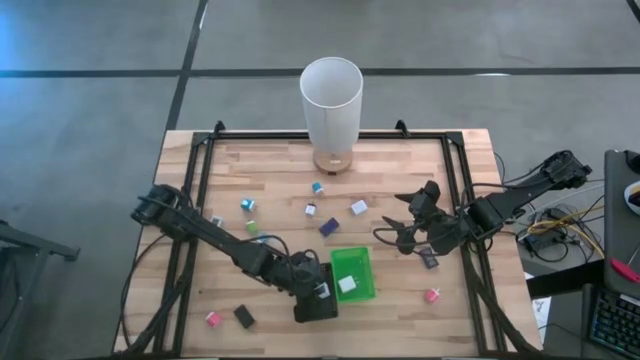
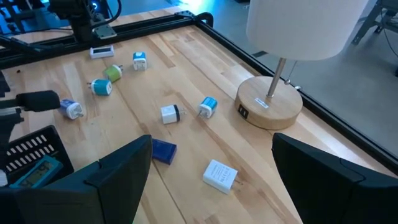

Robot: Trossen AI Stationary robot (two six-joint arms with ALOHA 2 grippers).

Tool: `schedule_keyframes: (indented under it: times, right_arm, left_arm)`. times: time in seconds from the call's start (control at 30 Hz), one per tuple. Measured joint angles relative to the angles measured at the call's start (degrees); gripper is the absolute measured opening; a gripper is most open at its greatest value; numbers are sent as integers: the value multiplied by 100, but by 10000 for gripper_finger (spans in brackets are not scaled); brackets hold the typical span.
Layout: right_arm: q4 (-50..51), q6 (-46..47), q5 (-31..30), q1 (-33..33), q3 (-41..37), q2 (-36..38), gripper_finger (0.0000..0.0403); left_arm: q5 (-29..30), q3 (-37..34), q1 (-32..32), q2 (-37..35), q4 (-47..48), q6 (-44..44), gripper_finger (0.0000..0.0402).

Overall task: Pick & Place Office items
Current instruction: Put the right white digital clock into the black bin

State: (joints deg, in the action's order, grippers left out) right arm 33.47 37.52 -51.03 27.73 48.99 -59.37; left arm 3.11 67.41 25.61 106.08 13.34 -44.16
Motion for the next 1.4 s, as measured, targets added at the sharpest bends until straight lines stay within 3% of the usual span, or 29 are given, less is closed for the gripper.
schedule_keyframes:
  times: [1.4]
  right_arm:
    - [-82, -22, 0, -2, 0, 1, 325]
  left_arm:
    - [-128, 84, -4, 435, 21, 28, 144]
